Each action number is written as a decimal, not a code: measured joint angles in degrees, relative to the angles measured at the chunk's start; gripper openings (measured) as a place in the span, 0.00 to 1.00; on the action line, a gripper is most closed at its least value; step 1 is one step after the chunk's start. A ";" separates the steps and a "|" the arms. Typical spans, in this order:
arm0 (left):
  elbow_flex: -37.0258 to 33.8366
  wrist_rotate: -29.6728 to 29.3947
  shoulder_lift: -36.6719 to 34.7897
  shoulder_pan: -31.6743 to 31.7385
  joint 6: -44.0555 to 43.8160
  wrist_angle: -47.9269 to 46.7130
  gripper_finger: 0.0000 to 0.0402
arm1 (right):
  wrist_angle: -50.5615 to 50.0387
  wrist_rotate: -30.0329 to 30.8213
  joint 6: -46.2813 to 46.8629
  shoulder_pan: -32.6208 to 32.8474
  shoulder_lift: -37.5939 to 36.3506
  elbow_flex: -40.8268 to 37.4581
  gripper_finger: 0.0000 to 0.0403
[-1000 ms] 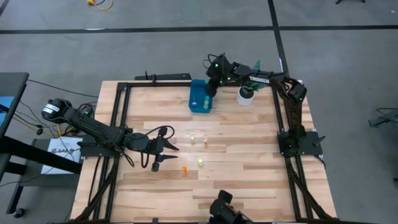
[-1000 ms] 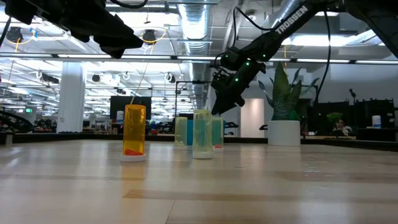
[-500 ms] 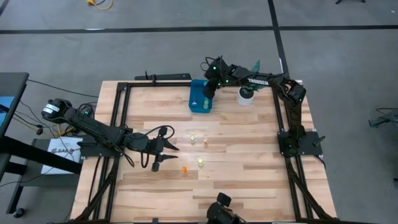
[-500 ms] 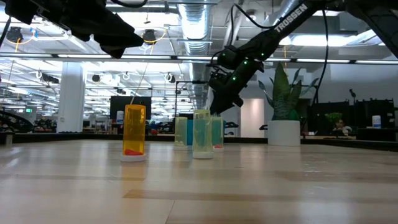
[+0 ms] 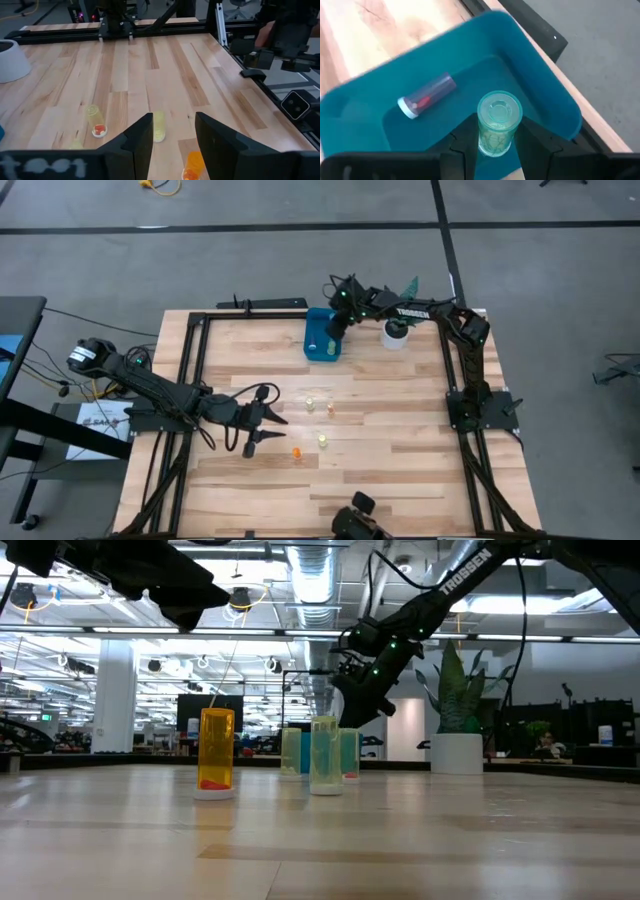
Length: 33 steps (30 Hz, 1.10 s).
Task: Pick and place pill bottles into a basket
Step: Put the green pill bottle into the blue container
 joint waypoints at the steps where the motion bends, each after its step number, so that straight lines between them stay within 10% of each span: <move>1: 0.00 0.02 0.00 -0.07 0.00 0.02 0.34 | -0.01 0.04 0.00 0.00 0.02 -0.34 0.27; 33: 0.00 0.02 0.00 -0.07 0.02 -0.05 0.34 | -0.47 0.04 0.02 0.78 0.11 -0.75 0.27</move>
